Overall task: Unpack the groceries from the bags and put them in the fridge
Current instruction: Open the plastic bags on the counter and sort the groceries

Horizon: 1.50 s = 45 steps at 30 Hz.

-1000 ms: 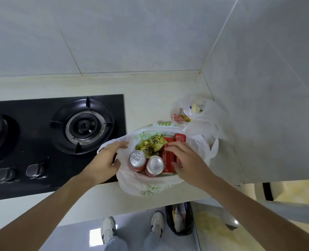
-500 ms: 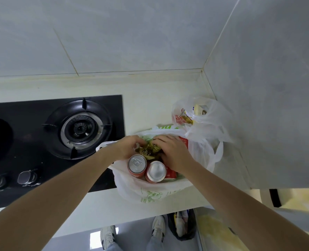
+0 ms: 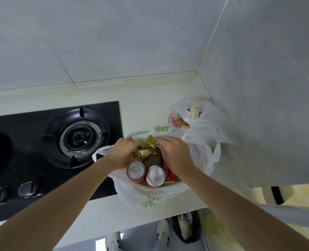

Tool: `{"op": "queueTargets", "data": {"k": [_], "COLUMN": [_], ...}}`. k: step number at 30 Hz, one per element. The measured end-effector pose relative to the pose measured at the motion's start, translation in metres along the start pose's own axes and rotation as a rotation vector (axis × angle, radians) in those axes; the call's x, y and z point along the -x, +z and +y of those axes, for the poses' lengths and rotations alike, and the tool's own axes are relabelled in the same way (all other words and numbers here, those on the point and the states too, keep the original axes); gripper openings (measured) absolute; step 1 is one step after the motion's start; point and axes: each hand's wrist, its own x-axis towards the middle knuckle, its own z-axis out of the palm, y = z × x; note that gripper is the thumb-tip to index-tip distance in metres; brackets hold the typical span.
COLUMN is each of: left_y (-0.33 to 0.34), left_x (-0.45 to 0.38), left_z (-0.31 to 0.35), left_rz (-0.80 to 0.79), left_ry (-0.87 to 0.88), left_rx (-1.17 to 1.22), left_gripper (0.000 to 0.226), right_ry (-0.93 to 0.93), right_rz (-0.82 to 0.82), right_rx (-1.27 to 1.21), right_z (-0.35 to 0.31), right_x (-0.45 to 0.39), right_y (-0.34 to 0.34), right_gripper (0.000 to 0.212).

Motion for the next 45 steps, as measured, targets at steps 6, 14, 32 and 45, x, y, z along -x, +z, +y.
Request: {"op": "queueTargets", "data": {"k": [6,14,32,45], "left_y": [-0.040,-0.126,-0.187,-0.068], "left_x": [0.020,0.042,0.145,0.367], "left_z": [0.005,0.027,0.372,0.717], "left_rz": [0.036,0.071,-0.322,-0.816], "left_ry": [0.026,0.168,0.922,1.497], "left_rx": [0.354,0.659,0.784,0.713], "left_gripper": [0.033,0.020,0.017,0.019], "right_ry": [0.083,0.300,0.774,1.043], "right_rz": [0.051,0.307,0.886,1.459], "right_rx": [-0.110,-0.214,-0.220,0.135], "right_z": [-0.019,-0.069,-0.188,-0.332], "right_x": [0.003,0.002,0.271,0.593], "right_y": [-0.036,-0.123,-0.409,-0.560], "right_gripper": [0.018,0.018,0.016,0.012]}}
